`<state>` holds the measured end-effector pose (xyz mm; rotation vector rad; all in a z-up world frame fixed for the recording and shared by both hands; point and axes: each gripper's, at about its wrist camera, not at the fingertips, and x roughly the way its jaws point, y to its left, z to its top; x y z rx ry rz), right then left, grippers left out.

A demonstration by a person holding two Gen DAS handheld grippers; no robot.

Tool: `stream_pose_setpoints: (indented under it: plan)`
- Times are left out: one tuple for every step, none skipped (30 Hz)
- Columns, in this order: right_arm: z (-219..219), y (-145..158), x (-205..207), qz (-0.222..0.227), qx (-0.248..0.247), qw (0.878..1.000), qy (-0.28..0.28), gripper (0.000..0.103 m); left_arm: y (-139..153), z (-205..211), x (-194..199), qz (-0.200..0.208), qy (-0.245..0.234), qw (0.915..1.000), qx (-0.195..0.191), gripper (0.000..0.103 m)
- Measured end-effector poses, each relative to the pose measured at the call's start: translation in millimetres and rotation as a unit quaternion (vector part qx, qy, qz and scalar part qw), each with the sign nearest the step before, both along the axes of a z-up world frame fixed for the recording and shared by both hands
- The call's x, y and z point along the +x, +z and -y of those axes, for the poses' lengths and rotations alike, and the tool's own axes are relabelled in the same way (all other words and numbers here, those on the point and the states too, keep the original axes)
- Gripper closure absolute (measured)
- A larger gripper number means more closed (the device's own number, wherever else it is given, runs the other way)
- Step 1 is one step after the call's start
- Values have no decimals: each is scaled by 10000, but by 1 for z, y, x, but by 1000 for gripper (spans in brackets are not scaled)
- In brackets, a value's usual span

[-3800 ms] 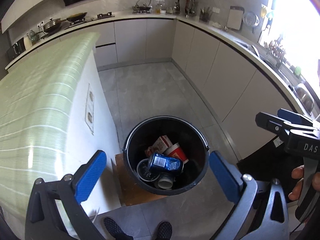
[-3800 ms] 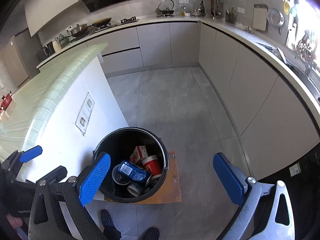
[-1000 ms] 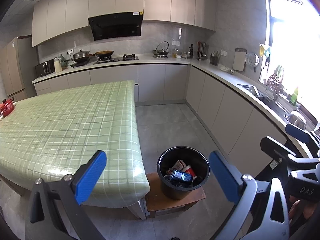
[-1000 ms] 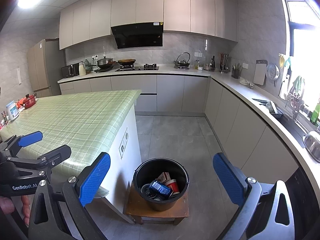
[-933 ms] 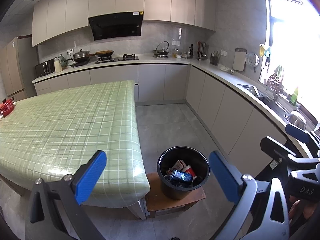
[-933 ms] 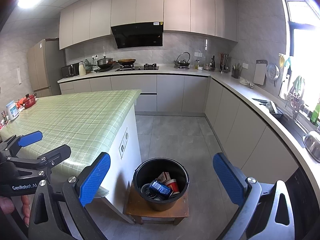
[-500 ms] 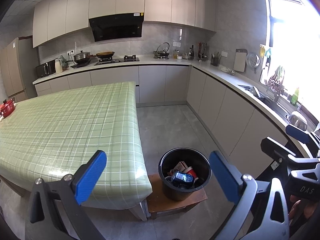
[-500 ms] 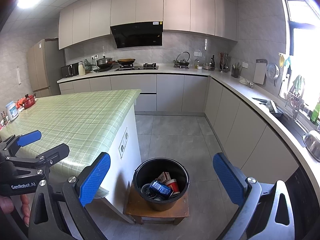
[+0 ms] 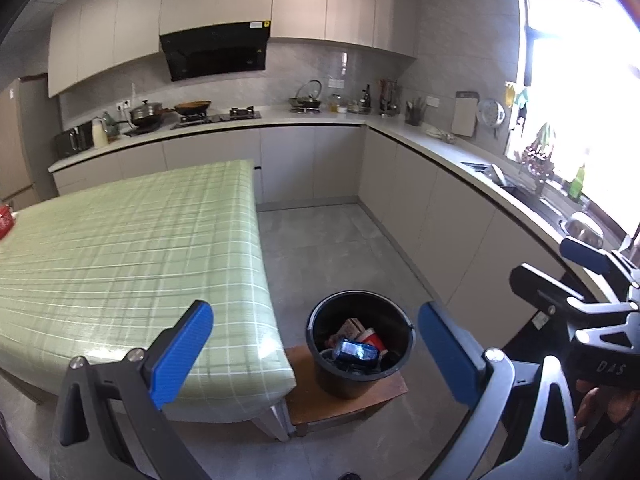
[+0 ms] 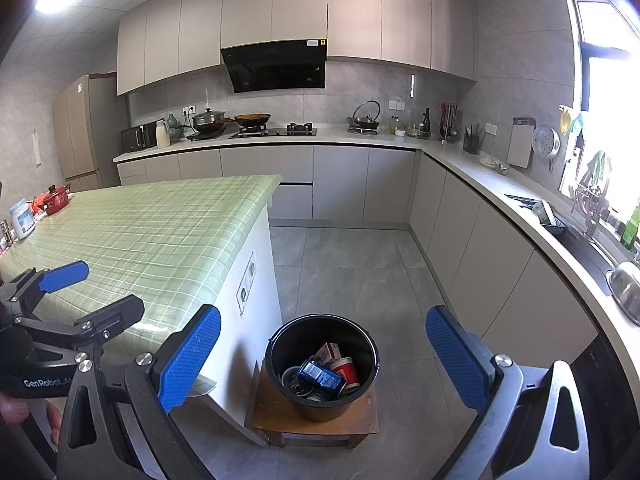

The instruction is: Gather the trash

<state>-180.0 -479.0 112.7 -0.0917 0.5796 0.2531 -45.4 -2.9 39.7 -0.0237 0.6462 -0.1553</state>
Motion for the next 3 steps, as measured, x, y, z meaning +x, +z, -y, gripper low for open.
stream_pose_setpoints:
  plan:
    - [0, 0, 1, 1, -6, 10000, 0, 0, 0, 1, 1, -12, -18, 10000, 1, 0]
    - [-1, -1, 2, -4, -13, 10000, -2, 0, 0, 1, 2, -27, 12, 10000, 12, 0]
    - [-1, -1, 3, -14, -9, 10000, -2, 0, 1, 1, 2, -36, 24, 10000, 12, 0]
